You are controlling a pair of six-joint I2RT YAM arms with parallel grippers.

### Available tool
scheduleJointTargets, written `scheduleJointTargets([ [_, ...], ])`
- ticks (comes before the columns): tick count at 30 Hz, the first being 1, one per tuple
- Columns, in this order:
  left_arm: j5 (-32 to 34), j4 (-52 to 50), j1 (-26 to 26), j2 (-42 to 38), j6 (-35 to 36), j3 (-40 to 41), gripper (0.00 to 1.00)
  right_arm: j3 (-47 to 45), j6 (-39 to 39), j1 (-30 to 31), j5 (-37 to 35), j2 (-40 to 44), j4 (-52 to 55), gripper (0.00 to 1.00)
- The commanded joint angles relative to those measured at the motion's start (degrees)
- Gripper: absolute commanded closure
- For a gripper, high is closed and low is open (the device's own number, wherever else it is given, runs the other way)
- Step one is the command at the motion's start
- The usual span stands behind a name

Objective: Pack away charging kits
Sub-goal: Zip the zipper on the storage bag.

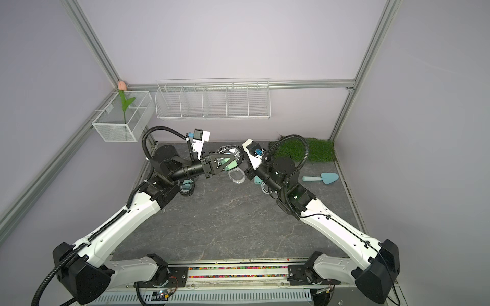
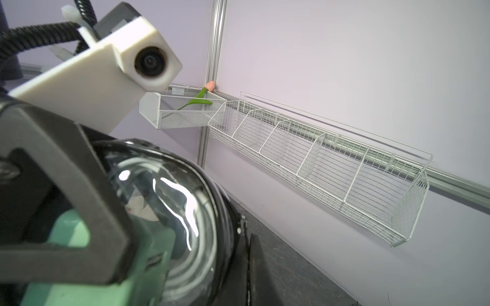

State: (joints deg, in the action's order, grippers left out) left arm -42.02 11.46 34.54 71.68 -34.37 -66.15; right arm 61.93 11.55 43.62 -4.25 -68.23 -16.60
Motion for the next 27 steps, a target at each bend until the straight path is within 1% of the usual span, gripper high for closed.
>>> scheduleJointTargets([
  [1,0.0,-1.4,0.2,0.3,1.1,-0.9,0.97,1.0,-0.7,0.1,-0.6,0.1,-1.2,0.94],
  [2,0.0,-3.5,0.2,0.6,2.1,-1.8,1.00,1.3,1.0,0.1,1.2,0.3,-0.1,0.94],
  [3,-0.1,-5.9,0.2,1.1,3.0,-2.9,1.00,1.5,2.9,0.1,2.9,0.5,1.0,0.94],
  [5,-0.9,-11.9,0.2,2.6,5.5,-5.6,1.00,2.1,10.7,0.2,8.6,1.4,6.4,0.94],
  [6,-1.9,-13.9,0.2,3.2,6.5,-6.7,1.00,2.1,13.9,0.1,9.5,1.8,7.8,0.94],
  [8,-5.1,-17.4,0.3,4.8,8.5,-8.8,1.00,1.4,20.0,-0.8,11.0,2.2,9.7,0.94],
  [10,-9.5,-19.7,0.7,6.3,10.5,-10.2,1.00,0.8,22.5,-3.6,14.1,2.4,10.6,0.94],
  [11,-11.3,-21.5,1.1,7.0,12.2,-11.0,1.00,0.9,22.6,-5.5,16.3,2.4,11.0,0.94],
  [12,-11.5,-23.5,1.7,7.5,13.7,-11.7,1.00,1.2,22.3,-7.3,17.7,2.4,11.0,0.94],
  [14,-9.4,-28.4,3.5,8.2,17.6,-13.4,1.00,2.1,22.2,-9.7,21.5,1.9,11.7,0.94],
  [17,-8.4,-31.2,5.7,9.2,20.3,-14.5,1.00,4.8,22.8,-10.9,21.6,-0.2,13.0,0.94],
  [21,-7.5,-32.0,6.2,9.4,21.3,-13.9,1.00,8.7,22.0,-12.9,22.5,-3.7,14.1,0.94],
  [24,-6.9,-31.7,6.2,9.6,21.4,-13.7,1.00,11.4,21.7,-13.0,25.6,-5.7,16.7,0.94],
  [27,-1.6,-31.4,5.9,9.6,20.0,-13.3,1.00,11.8,19.1,-13.0,28.0,-6.1,17.2,0.91],
])
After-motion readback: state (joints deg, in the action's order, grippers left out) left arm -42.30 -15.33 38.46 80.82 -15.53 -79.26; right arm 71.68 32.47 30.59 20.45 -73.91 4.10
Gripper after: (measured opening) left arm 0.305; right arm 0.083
